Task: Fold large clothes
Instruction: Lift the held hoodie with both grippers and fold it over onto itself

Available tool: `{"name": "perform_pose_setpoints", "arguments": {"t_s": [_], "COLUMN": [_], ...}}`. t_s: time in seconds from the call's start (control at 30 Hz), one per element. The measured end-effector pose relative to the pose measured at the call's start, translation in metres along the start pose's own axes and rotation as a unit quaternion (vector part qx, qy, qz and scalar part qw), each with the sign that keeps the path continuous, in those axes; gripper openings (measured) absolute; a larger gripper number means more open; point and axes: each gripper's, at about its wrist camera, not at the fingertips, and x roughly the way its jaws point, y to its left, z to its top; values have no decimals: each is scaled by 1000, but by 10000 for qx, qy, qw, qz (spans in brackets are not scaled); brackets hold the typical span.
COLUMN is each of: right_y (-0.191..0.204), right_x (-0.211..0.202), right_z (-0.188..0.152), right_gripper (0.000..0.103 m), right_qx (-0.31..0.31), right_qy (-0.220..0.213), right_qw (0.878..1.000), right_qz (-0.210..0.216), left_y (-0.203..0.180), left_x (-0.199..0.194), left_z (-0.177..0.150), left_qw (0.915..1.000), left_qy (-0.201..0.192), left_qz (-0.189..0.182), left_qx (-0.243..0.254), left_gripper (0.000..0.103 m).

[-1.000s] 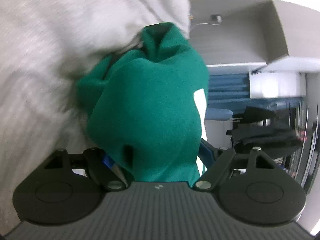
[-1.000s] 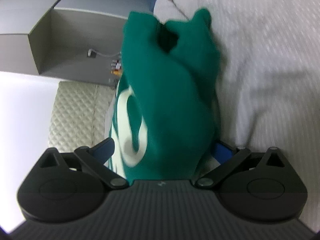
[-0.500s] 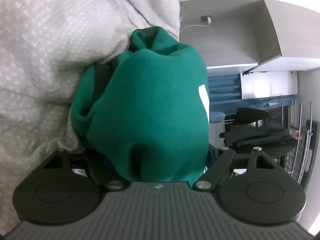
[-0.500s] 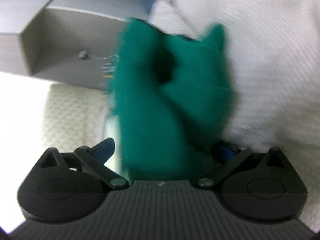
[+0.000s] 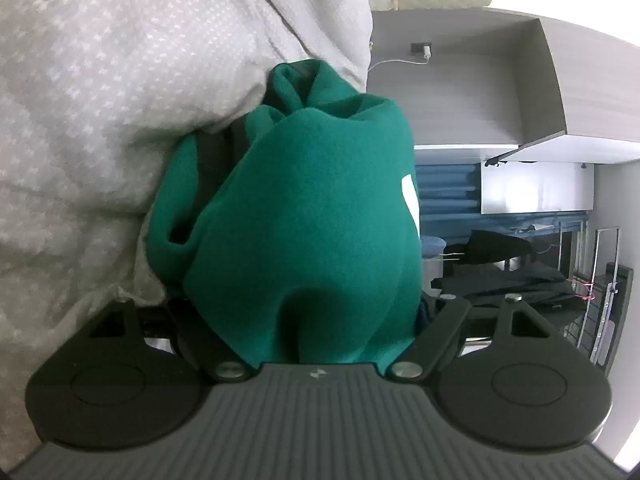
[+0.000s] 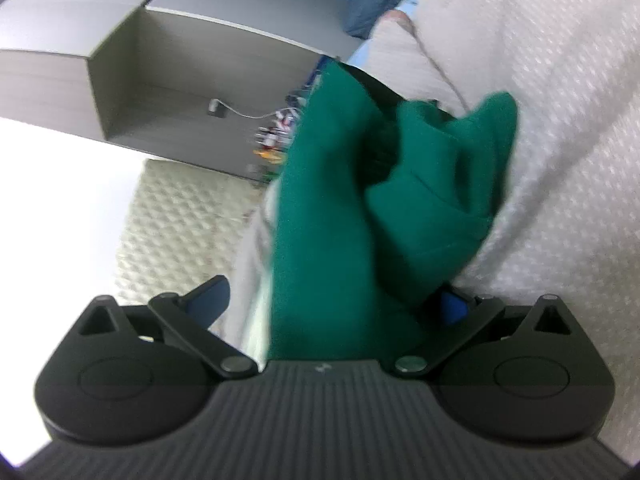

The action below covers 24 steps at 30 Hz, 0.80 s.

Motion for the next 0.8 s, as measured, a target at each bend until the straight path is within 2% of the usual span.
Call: {"name": "perform_pose_setpoints", "arguments": {"t_s": [0.23,0.4,0.53,0.63,0.7,0.8], "right_y": [46,27,3,-1,4,24], "right_x": [-13,-1,12,26,33,37], "right_z": [-6,5,5,5,6,4], "right_gripper": [103,103,103,103,103,103], "right_qx": [-757,-472,-204,-344,-427,-867], "right_qy": [382,331,228,299,323,321], "right_qw": [9964,9983,9987,9968,9968,9944], "right_qz": [97,36,-409,-659,-597,-518], "left_y": [0,1,1,0,0,0], "left_x": [6,6,6,7,7,11], "left_z": [6,5,5,4,4,6], "left_qw": [9996,9996,9997,9998,9999,9998], "left_qy": [-23,1,10,36,65,65], "left_qz": [-264,-256,-209,-171,-131,-127], "left_qx": [-54,-78,-139,-90,-41,-101], "left_gripper": [83,83,84,85,86,86]}}
